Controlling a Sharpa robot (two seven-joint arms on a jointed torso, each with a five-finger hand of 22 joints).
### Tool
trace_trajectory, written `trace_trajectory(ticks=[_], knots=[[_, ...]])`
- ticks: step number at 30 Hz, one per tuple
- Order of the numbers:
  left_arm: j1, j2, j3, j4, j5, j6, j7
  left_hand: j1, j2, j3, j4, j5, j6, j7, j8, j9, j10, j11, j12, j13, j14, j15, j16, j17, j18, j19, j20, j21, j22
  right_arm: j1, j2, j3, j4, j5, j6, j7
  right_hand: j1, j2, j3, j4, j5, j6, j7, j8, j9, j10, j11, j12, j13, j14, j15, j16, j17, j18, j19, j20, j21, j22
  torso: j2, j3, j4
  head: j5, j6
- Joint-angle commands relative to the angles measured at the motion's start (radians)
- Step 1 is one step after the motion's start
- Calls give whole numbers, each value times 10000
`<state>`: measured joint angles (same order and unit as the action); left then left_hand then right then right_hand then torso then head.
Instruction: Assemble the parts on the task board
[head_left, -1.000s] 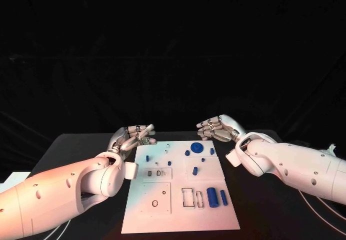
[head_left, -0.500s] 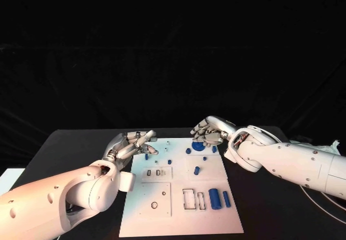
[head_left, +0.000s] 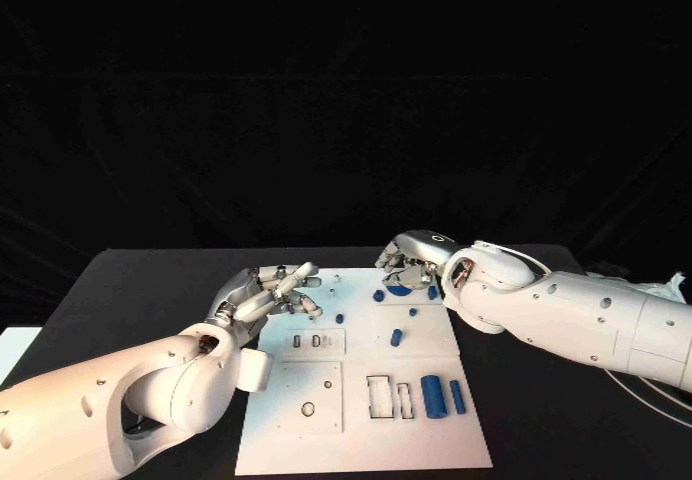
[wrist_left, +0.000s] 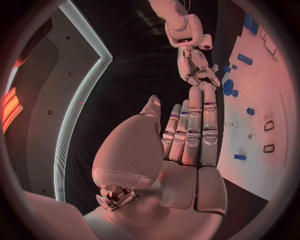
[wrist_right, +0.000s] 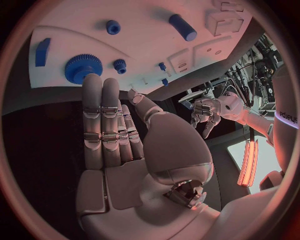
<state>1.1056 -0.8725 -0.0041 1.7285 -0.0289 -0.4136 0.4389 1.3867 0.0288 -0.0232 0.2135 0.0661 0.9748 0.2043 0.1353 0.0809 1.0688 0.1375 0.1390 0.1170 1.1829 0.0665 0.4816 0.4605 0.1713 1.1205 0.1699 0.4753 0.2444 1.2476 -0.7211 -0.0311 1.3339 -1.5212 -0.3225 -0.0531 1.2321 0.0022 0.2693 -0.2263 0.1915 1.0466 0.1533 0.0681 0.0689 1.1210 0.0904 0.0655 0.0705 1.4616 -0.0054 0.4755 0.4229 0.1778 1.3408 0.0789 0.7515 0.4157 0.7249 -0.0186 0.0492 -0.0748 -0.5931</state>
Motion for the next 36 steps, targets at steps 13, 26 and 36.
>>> trace_trajectory(ticks=[13, 26, 36], knots=[[23, -14, 15, 98, 57, 270, -236, 18, 68, -80, -6, 59, 81, -10, -68, 19, 89, 1, -50, 22, -82, -8, 166, 94, 86, 57, -30, 140, 71, 12, 250, -4, -144, -1242, 1509, -494, 184, -408, 457, 534, -161, -33, -84, -35, -6, -101, -19, 42, 37, 169, 15, 1736, 1492, -396, -9, 41, 2932, 3164, 244, 16, 88, -40, 33], [24, -22, 41, 149, 91, 197, -401, 41, 131, -62, -19, 63, 75, -5, -77, 19, 80, 2, -61, 31, -91, -12, 250, 161, 87, 45, -35, 210, 123, 5, 224, -6, -78, -1236, 1783, -341, 281, -450, 769, 819, -177, 87, -78, -7, 14, 150, -44, 61, -5, 190, -13, 2916, 2549, -514, 66, 56, 3892, 4244, 334, 23, 101, -99, -32], [24, -8, 44, 108, 135, 222, -451, 46, 151, -63, -27, 61, 56, 5, -91, 16, 60, 8, -76, 34, -102, -10, 300, 203, 86, 35, -36, 256, 157, 5, 242, -6, -96, -1224, 1958, -356, 302, -344, 1069, 1078, -398, 399, -166, 64, 61, 407, -121, 86, -9, 194, -65, 3502, 3058, -565, 84, 49, 4316, 4731, 396, 6, 110, -91, -79]])
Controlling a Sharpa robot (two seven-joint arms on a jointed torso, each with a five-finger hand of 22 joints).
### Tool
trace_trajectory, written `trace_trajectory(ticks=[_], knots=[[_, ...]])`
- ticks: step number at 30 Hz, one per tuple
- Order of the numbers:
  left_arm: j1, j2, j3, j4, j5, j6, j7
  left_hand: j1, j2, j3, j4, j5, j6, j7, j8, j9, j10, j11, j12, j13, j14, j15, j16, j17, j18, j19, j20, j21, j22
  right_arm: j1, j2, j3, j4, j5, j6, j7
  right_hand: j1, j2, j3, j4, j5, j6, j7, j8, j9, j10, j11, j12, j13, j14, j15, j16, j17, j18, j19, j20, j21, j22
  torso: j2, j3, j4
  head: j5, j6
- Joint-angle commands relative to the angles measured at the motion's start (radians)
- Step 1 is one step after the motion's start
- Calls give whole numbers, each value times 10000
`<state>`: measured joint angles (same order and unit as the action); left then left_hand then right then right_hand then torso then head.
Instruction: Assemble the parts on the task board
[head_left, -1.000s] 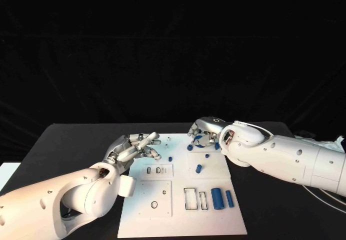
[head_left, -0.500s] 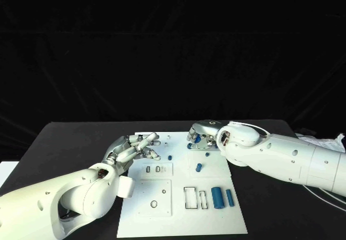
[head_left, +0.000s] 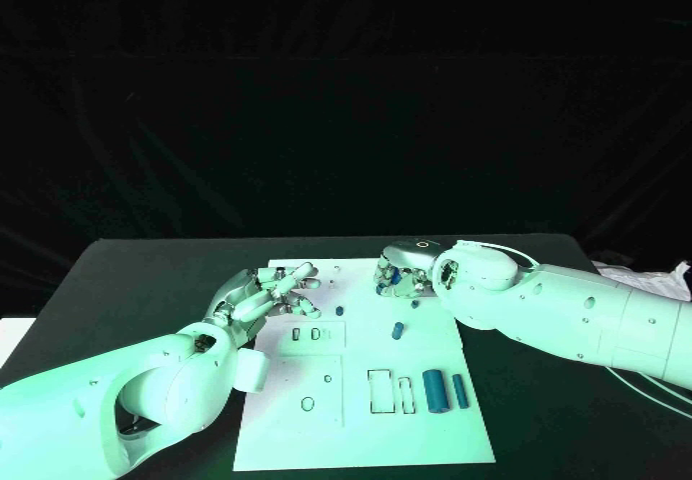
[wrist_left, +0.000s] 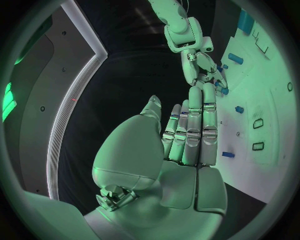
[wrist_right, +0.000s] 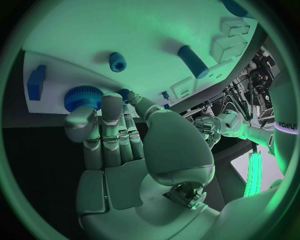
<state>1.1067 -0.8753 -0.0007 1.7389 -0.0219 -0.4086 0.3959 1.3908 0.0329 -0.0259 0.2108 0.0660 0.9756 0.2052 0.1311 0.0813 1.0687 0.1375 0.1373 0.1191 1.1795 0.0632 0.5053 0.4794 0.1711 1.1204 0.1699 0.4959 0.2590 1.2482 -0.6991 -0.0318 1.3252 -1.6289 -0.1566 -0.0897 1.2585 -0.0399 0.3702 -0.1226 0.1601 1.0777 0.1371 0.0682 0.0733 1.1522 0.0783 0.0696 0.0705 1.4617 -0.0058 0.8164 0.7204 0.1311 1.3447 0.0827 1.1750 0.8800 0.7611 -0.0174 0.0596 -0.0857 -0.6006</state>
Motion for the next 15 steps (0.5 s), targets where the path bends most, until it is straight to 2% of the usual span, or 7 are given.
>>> trace_trajectory(ticks=[1, 5, 8, 15], knots=[[13, 21, 10, 2, 69, 175, -26, 5, 109, -36, 1, 62, 48, -5, -49, 11, 61, 9, -58, 13, -68, 23, 62, 14, 88, 36, -37, 51, 11, -1, 32, 1, -20, -145, 322, -1, 48, 93, 98, 75, -170, 122, -16, 65, 23, 126, -9, 44, -10, 189, -71, 146, 125, -103, 44, 7, 124, 132, 42, -6, 4, 23, -14], [13, 7, 10, 12, 78, 189, -53, 0, 129, -43, -1, 61, 34, 2, -58, 10, 41, 15, -71, 16, -68, 24, 125, 61, 88, 34, -38, 108, 52, -1, 94, 0, -109, -153, 412, -94, 94, 117, 223, 157, -421, 181, -22, 52, 31, 183, -27, 23, -17, 176, -79, 295, 241, -113, 31, -2, 232, 242, 66, -16, 8, 40, -56], [13, -9, 10, 20, 81, 210, -68, -4, 141, -56, -8, 61, 30, 1, -62, 12, 38, 12, -76, 26, -59, 18, 216, 126, 90, 46, -43, 197, 112, -6, 121, 0, -148, -194, 397, -177, 67, 91, 239, 207, -473, 176, -10, 36, 28, 178, -20, 6, -22, 165, -76, 331, 264, -116, 22, 3, 263, 270, 73, -14, 28, 24, -97], [14, -40, 10, -11, 191, 219, -115, -8, 143, -63, -9, 60, 30, 0, -63, 13, 37, 11, -78, 29, -62, 17, 245, 147, 90, 45, -44, 225, 133, -25, 181, -2, -174, -338, 370, -353, 23, 12, 242, 277, -532, 164, -2, 12, 23, 170, -11, -12, -26, 148, -71, 375, 291, -119, 4, 13, 301, 301, 105, -9, 51, 28, -101]])
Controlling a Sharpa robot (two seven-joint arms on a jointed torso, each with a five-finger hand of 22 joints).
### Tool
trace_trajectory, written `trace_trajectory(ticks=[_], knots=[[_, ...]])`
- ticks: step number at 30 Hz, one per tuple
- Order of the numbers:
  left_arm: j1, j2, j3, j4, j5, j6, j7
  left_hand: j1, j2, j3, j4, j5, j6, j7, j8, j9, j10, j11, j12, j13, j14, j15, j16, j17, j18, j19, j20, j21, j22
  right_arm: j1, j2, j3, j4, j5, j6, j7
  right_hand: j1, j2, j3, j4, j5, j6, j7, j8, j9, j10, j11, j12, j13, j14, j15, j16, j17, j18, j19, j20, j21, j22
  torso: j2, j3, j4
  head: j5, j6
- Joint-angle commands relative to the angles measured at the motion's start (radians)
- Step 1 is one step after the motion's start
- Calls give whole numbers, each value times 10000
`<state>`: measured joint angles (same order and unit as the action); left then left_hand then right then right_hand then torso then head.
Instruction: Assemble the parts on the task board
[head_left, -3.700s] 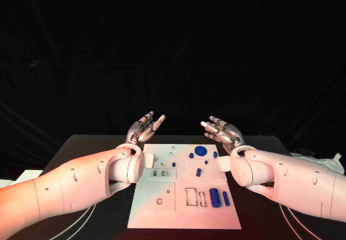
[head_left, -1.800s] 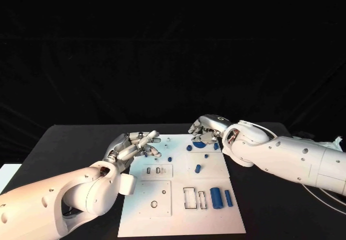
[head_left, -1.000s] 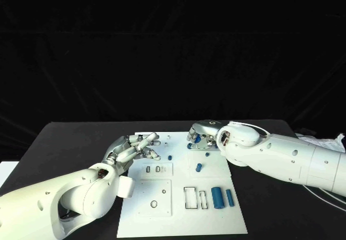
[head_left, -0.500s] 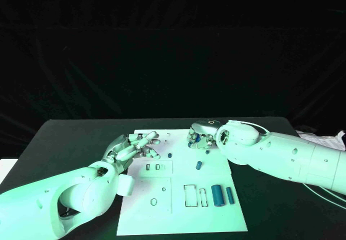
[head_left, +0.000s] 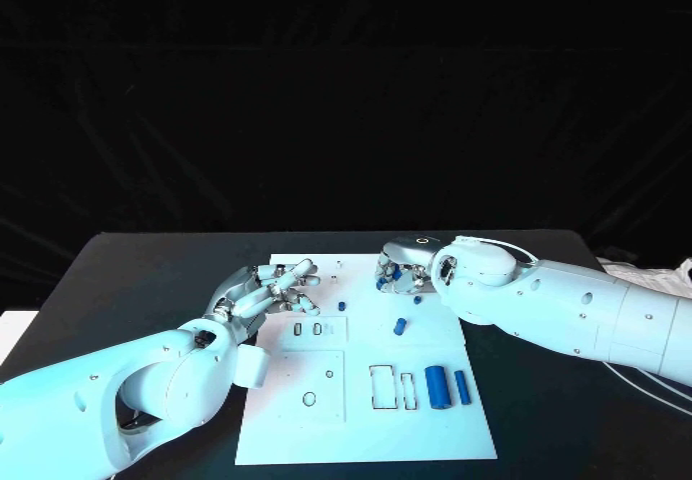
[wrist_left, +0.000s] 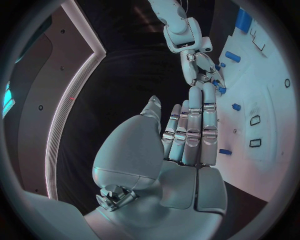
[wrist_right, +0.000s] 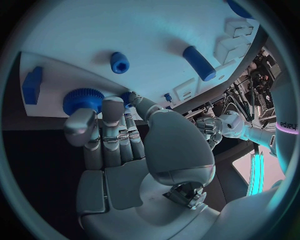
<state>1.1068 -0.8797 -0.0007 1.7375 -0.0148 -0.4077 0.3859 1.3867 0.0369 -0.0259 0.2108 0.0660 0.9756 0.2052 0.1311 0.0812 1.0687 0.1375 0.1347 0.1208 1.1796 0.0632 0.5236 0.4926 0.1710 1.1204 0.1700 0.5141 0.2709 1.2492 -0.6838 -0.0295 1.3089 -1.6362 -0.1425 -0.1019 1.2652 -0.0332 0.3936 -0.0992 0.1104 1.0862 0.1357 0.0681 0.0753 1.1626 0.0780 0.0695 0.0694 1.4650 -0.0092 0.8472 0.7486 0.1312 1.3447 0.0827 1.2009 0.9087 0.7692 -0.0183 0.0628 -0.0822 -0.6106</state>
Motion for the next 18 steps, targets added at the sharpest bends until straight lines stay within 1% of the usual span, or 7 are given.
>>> trace_trajectory(ticks=[1, 4, 6, 8, 9, 14, 18], knots=[[13, 3, 9, 0, 132, 214, -22, 33, 102, -64, -10, 59, 30, 1, -63, 14, 37, 12, -53, 12, -64, 16, 62, 16, 91, 45, -44, 45, 15, -37, 25, -25, 1, -280, 201, -247, -38, -55, 20, 52, -44, 90, 8, 17, 6, 72, -10, -10, -14, 114, -38, 85, 23, -123, 6, 15, 59, 37, 30, 1, 18, -4, -4], [14, 2, 9, -7, 150, 231, -36, 31, 102, -66, -9, 59, 29, 1, -63, 14, 37, 12, -53, 13, -66, 17, 64, 18, 91, 44, -44, 47, 17, -40, 1, -25, 39, -305, -132, -268, 37, -41, 110, 73, -39, 160, -13, 39, 24, 130, -30, 4, -6, 110, -52, 166, 85, -125, 0, 12, 112, 92, 36, 3, 9, 20, -3], [14, -2, 9, -11, 157, 234, -49, 29, 101, -68, -9, 59, 28, 1, -64, 14, 35, 12, -54, 13, -72, 18, 67, 21, 90, 40, -44, 52, 21, -43, -17, -26, 75, -322, -558, -288, 111, -5, 198, 74, 8, 223, -19, 62, 41, 192, -46, 22, 3, 83, -66, 125, 28, -125, -12, 9, 136, 113, 32, 3, -6, 29, 15], [14, -6, 9, -15, 161, 237, -58, 29, 101, -68, -9, 59, 28, 1, -64, 14, 35, 12, -54, 13, -72, 18, 67, 21, 90, 40, -44, 52, 21, -47, -33, -26, 118, -324, -986, -304, 191, 54, 335, 85, 165, 342, -24, 110, 78, 319, -67, 62, 20, 67, -86, 166, 58, -127, -23, -2, 173, 149, 34, -1, -17, 39, 46], [14, -9, 9, -16, 166, 237, -63, 29, 101, -68, -9, 59, 28, 1, -64, 14, 35, 12, -54, 13, -72, 18, 67, 21, 90, 40, -44, 52, 21, -49, -43, -26, 152, -317, -1311, -313, 196, 45, 383, 104, 210, 375, -29, 119, 93, 355, -71, 63, 22, 63, -90, 192, 76, -130, -27, -6, 196, 173, 46, -6, -17, 39, 71], [14, -2, 9, -26, 288, 289, -61, 22, 108, -73, -6, 58, 22, 5, -68, 13, 28, 16, -59, 14, -93, 21, 78, 33, 88, 27, -43, 66, 33, -55, -37, -24, 246, -210, -2641, -365, 247, 30, 517, 125, 236, 475, -40, 153, 141, 448, -94, 64, 25, 56, -106, 262, 124, -136, -35, -19, 256, 234, 66, -7, 19, 18, 127], [14, 15, 8, -36, 376, 341, -75, 19, 112, -75, -4, 58, 19, 7, -69, 13, 25, 17, -61, 15, -100, 23, 82, 37, 87, 23, -42, 72, 38, -56, 139, -23, 85, -147, -3253, -483, 281, -16, 653, 133, 429, 482, -7, 136, 171, 460, -81, 26, 13, 43, -96, 302, 141, -139, -52, -20, 298, 265, 76, -12, 32, 68, 192]])
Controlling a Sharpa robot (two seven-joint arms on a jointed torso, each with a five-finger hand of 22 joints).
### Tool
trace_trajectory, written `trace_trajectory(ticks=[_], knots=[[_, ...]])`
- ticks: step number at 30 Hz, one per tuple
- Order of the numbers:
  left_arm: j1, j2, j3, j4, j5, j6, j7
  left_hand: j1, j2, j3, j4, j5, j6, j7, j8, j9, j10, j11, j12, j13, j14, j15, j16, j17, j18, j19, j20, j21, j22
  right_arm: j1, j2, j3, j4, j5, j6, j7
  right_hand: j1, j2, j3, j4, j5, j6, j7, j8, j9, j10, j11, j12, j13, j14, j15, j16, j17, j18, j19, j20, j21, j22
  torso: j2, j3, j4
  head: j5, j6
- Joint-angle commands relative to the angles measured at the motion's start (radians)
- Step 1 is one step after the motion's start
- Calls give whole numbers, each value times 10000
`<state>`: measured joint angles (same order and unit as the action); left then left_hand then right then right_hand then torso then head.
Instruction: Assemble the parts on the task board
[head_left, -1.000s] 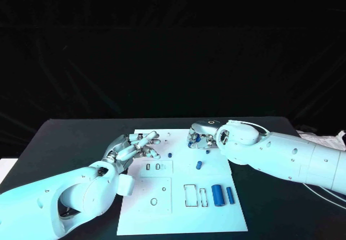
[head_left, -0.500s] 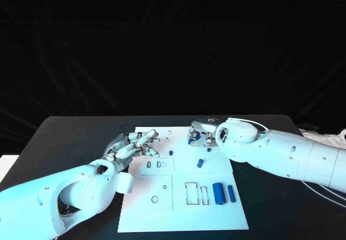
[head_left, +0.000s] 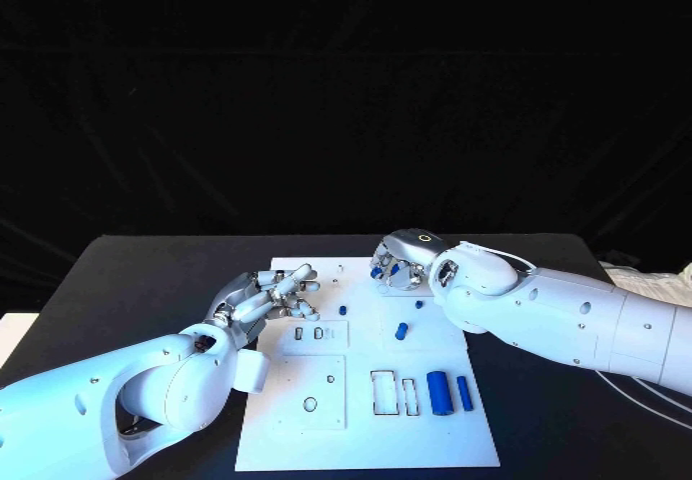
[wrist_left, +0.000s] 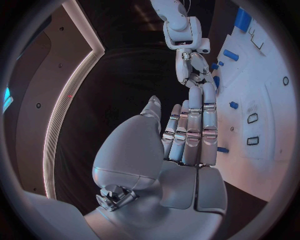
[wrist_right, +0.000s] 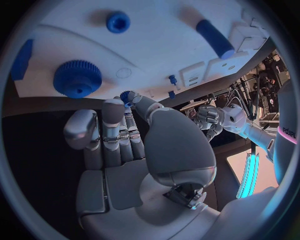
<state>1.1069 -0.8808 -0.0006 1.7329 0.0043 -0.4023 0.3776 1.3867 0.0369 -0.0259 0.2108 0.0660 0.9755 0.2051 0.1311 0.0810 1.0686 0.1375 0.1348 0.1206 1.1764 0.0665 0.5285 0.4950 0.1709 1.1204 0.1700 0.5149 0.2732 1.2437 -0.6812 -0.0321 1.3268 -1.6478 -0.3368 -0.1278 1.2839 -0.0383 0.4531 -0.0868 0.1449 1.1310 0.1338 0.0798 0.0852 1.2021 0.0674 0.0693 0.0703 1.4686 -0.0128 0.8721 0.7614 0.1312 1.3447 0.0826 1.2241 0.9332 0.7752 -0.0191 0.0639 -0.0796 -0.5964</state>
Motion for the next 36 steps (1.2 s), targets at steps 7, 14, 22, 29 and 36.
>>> trace_trajectory(ticks=[7, 14, 22, 29, 36], knots=[[12, 50, 8, 41, 226, 328, 3, 22, 150, -99, -18, 57, -32, 30, -93, 11, -35, 49, -92, 26, -308, 32, 29, 53, 68, -162, -11, 99, 68, 3, 449, 7, -319, 135, -1384, -100, 80, 13, 94, 28, 133, 41, 17, 15, 85, 56, 34, 10, -2, 3, -54, 74, 27, -140, -59, -16, 79, 28, 57, -26, 98, 44, 60], [14, 49, 8, 69, 262, 357, 31, 33, 184, -135, -44, 61, -46, 47, -91, 19, -54, 77, -96, 52, -636, 95, -93, 35, 66, -469, 43, 57, 86, 22, 818, 11, -619, 262, -1188, -23, 25, -15, 112, 79, 154, 34, 26, 3, 96, 46, 46, -7, -8, -2, -45, 86, 28, -141, -68, -9, 93, 37, 84, -42, 137, 46, 58], [34, 68, 9, 124, 270, 485, 70, 46, 192, -149, -61, 60, -46, 42, -86, 24, -57, 83, -94, 63, -741, 112, -153, 17, 68, -580, 68, 33, 85, 32, 1199, 12, -1000, 387, -853, 66, -55, -77, 111, 150, 88, 14, 30, -18, 110, 29, 55, -26, -13, -6, -35, 114, 42, -143, -76, 2, 119, 61, 140, -61, 166, 51, 60], [43, 103, 9, 105, 271, 520, 71, 46, 192, -149, -61, 60, -46, 42, -86, 24, -57, 83, -94, 63, -741, 112, -153, 17, 68, -580, 68, 33, 85, 27, 1416, 10, -1149, 547, -687, 190, -80, -97, 107, 174, 67, 7, 32, -25, 115, 24, 58, -29, -14, -7, -33, 125, 48, -144, -78, 5, 129, 72, 167, -74, 173, 66, 50], [45, 137, 9, 85, 271, 549, 69, 52, 200, -149, -66, 61, -47, 42, -84, 25, -59, 84, -94, 65, -771, 117, -171, 12, 69, -611, 74, 26, 84, 28, 1527, 9, -1285, 686, -728, 10, -110, -99, 112, 213, 48, -10, 37, -38, 119, 13, 63, -35, -16, -8, -28, 144, 61, -144, -84, 9, 137, 76, 178, -84, 184, 76, 24]])
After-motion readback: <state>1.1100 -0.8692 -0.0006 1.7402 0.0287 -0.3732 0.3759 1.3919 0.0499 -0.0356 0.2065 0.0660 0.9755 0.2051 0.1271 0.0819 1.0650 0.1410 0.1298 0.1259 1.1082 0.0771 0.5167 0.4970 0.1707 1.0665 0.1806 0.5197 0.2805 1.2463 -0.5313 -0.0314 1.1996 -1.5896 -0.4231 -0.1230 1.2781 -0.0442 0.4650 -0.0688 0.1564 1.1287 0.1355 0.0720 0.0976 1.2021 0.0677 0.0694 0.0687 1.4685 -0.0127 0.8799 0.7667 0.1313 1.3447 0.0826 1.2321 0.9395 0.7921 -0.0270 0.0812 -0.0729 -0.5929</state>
